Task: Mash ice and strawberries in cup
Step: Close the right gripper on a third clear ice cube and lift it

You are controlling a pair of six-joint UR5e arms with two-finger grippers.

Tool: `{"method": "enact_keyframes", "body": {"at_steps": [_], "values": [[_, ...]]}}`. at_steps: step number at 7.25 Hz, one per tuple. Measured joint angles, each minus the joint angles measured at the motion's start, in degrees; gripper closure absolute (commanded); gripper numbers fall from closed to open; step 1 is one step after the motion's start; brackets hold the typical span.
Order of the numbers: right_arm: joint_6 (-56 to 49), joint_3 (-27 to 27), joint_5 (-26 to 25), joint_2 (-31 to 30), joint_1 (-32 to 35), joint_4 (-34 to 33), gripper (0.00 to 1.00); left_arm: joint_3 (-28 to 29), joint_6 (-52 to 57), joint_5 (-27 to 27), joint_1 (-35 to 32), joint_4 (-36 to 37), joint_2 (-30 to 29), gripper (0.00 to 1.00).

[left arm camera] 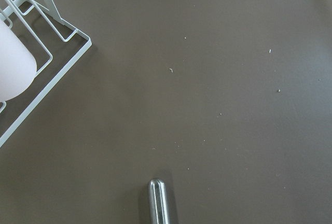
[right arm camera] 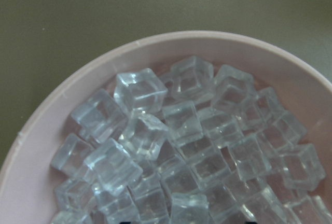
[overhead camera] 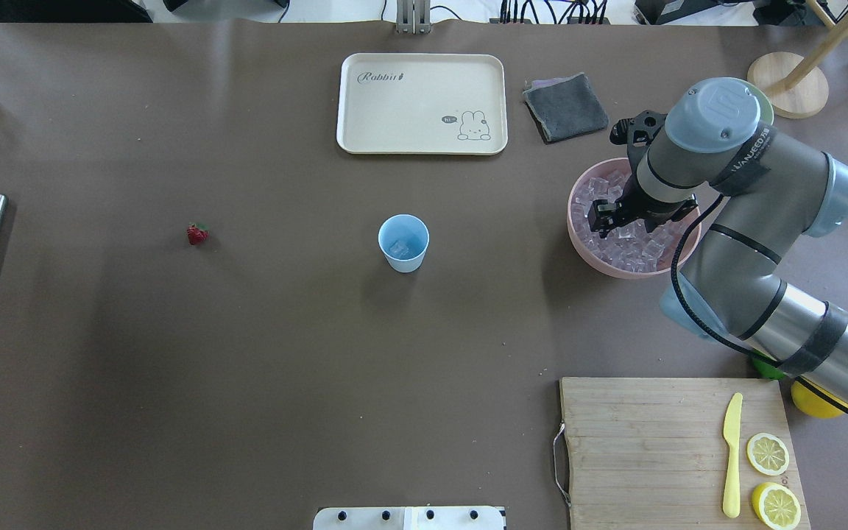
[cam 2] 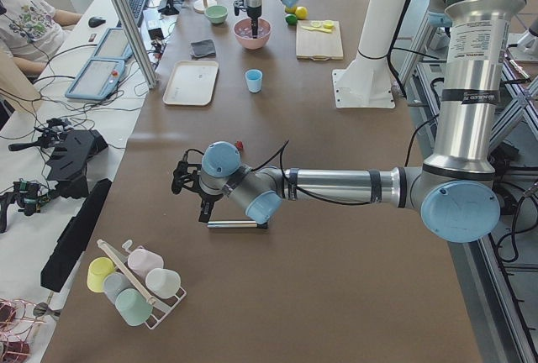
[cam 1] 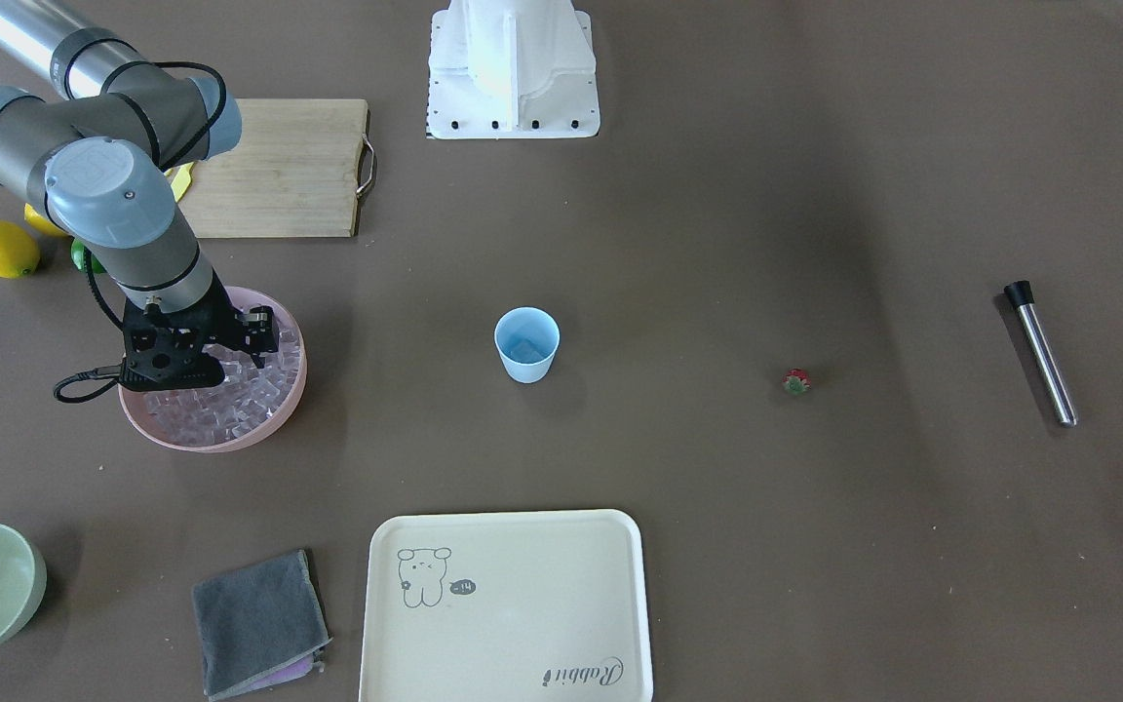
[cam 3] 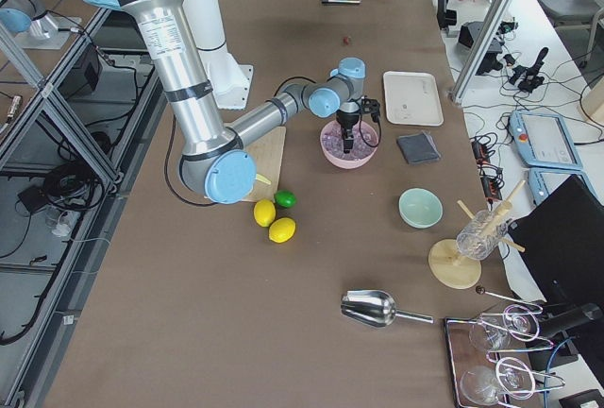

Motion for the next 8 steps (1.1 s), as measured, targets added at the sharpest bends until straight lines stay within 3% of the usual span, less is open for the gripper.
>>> {"method": "enact_keyframes", "body": {"at_steps": [4, 8], "values": [[-0.1, -0.1, 2.4, -0.2, 1.3, 1.7, 0.26, 0.0, 0.0, 0.0, 0.0, 0.0, 0.0, 0.03], [-0.3, 2.9, 4.0, -0.6, 2.6, -2.9, 0.26, -0.1, 0.0, 0.0, 0.0, 0.0, 0.3, 0.03]]}}
